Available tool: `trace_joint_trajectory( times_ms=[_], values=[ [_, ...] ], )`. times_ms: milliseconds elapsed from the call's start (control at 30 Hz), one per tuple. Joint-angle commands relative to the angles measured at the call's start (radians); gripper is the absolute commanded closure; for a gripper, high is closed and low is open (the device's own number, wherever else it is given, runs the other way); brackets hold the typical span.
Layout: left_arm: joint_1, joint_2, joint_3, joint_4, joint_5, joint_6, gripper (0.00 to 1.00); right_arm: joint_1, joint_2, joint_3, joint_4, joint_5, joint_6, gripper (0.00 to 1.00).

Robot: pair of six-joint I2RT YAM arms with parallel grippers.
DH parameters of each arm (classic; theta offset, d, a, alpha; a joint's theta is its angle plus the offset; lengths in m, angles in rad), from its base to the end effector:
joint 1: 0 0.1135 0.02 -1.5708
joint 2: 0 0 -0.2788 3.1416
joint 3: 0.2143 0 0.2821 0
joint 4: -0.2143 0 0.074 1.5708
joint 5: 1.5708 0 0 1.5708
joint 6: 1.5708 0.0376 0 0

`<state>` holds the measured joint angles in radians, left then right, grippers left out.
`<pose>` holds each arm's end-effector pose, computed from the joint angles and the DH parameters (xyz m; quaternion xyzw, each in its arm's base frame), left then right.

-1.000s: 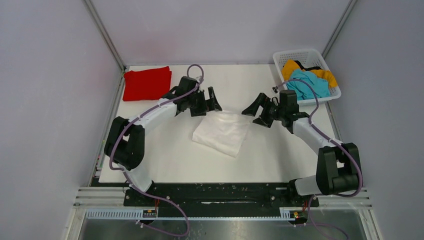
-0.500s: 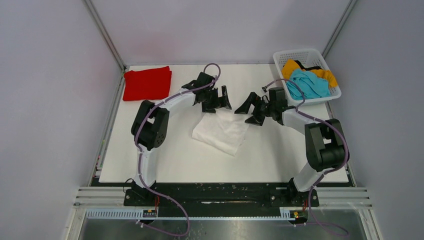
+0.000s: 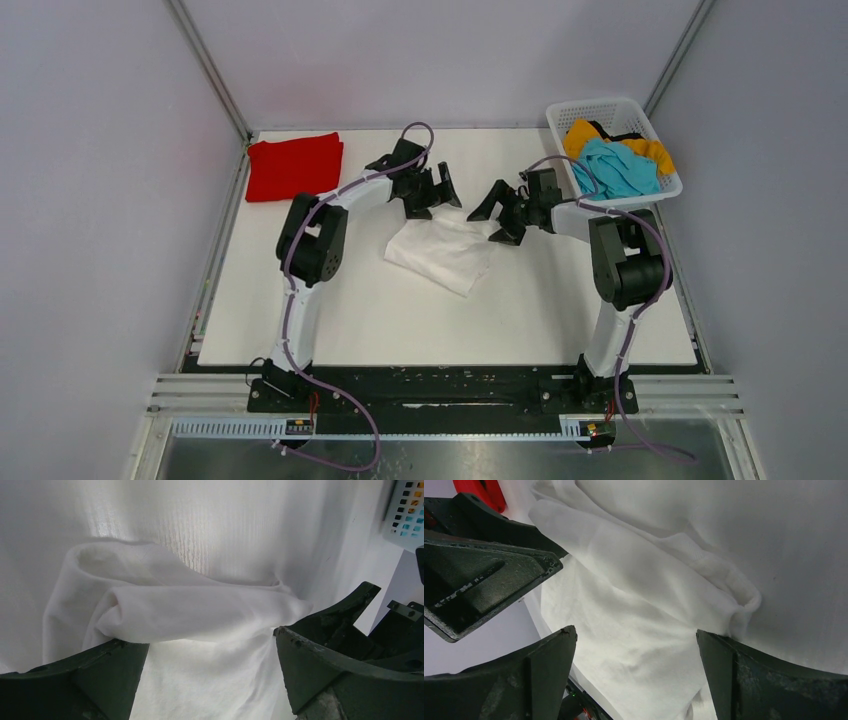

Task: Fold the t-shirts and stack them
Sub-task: Smooth out wrinkles on the folded tshirt

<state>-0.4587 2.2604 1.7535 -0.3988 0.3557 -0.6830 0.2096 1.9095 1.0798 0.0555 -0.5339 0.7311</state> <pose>0.4738 -0.2486 0.1613 -0.0467 0.9309 -0.3143 0.1800 0.4059 0.1059 0.1392 0.1304 0.8854 0.3863 0.2233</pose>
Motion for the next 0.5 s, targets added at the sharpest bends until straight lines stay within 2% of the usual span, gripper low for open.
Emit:
trace_joint_trajectory(
  times_ms=[0,200,333,400,467],
  values=[
    [0.025,-0.032,-0.022,-0.081,-0.025,-0.001,0.01,-0.012,-0.001,0.018,-0.123,0.107,-0.058,0.01],
    [0.01,-0.274,-0.136,-0.049,0.075,0.049,0.01,-0.01,-0.201,0.044,-0.218,0.089,-0.153,0.01],
    [-0.011,-0.484,-0.352,0.036,0.115,0.066,0.01,0.036,-0.365,-0.049,-0.25,0.087,-0.186,0.01],
    [-0.017,-0.585,-0.485,0.109,0.126,0.044,0.01,0.085,-0.43,-0.133,-0.215,0.055,-0.168,0.01],
    [-0.02,-0.622,-0.596,0.164,0.149,0.036,0.01,0.135,-0.465,-0.204,-0.143,-0.021,-0.12,0.01]
  ],
)
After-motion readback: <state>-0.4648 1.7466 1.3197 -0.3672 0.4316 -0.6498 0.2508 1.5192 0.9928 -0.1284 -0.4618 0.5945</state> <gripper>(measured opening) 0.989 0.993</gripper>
